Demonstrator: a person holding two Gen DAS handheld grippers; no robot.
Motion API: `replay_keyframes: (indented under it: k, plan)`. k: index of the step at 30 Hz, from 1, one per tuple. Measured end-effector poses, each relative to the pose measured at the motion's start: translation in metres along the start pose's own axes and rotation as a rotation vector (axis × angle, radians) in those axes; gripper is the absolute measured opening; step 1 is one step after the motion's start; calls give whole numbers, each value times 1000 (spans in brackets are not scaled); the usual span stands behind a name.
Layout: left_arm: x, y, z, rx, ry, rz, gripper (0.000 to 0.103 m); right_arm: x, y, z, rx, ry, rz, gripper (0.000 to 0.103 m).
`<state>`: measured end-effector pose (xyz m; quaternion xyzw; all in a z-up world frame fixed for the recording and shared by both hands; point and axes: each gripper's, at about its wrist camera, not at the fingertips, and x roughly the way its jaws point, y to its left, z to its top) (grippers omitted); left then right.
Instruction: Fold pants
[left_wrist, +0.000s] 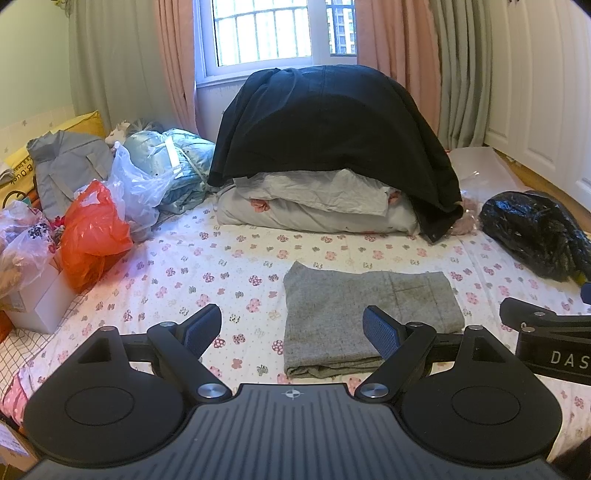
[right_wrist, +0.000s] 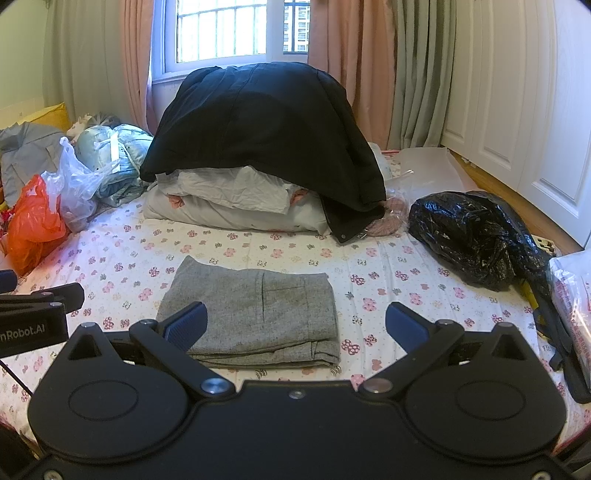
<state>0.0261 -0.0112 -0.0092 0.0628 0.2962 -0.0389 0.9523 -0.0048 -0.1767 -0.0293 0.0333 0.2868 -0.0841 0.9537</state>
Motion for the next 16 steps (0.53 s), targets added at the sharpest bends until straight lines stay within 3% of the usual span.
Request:
replay_keyframes:
  k: [16]
  plan:
    - [-2, -3, 1, 33, -29, -8, 84, 1, 0, 1, 1, 1, 0, 102]
